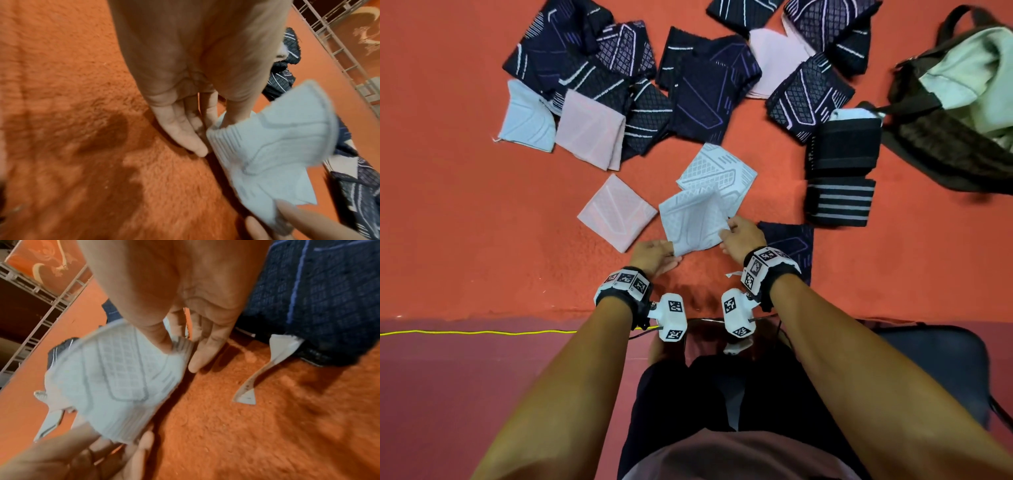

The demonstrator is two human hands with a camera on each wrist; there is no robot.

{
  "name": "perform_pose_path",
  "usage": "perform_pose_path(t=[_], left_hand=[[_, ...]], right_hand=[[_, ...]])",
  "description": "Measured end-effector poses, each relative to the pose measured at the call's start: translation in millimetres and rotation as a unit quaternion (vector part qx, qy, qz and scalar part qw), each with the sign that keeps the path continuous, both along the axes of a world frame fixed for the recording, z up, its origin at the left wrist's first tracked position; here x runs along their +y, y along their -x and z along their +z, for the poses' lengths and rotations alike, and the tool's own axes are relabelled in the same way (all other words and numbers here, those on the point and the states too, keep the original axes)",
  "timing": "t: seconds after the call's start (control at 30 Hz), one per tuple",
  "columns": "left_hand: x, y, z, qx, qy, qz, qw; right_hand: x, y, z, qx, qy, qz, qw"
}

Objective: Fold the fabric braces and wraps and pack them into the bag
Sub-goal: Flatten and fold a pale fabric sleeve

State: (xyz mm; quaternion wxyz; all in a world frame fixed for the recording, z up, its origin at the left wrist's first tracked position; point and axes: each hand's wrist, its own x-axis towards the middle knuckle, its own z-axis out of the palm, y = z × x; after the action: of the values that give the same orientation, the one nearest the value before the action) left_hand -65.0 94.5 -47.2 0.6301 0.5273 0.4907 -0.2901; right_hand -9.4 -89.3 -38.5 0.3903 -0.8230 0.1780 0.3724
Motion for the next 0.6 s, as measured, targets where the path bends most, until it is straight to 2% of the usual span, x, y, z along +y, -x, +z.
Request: perform_pose_path(t=[0.13, 0.27, 0.4, 0.5, 0.6], left_hand=[[7.8, -0.7, -1.0, -0.018, -0.013, -0.053, 0.998], [9.8, -0.8, 1.7, -0.039, -0.020, -0.077, 0.996], [8.4, -6.8, 2.5, -0.080, -0.051, -0.046, 0.994], [5.2, -8.7, 1.5, -0.112, -0.055, -0.004, 0.992], [-3.5, -9.8, 3.8, -0.141, -0.051, -0.021, 0.989]], right_hand=[[-3.7, -10.4, -2.3, -0.023, -0.022, -0.029, 0.999], [-4.3, -15.3, 8.2, -0.037, -0.022, -0.018, 0.999], [-6.8, -17.7, 13.4, -0.065, -0.013, 0.030, 0.997], [-6.9, -12.1, 11.3, -0.078, -0.018, 0.026, 0.996], [-8.0, -0.5, 5.4, -0.103, -0.005, 0.018, 0.994]])
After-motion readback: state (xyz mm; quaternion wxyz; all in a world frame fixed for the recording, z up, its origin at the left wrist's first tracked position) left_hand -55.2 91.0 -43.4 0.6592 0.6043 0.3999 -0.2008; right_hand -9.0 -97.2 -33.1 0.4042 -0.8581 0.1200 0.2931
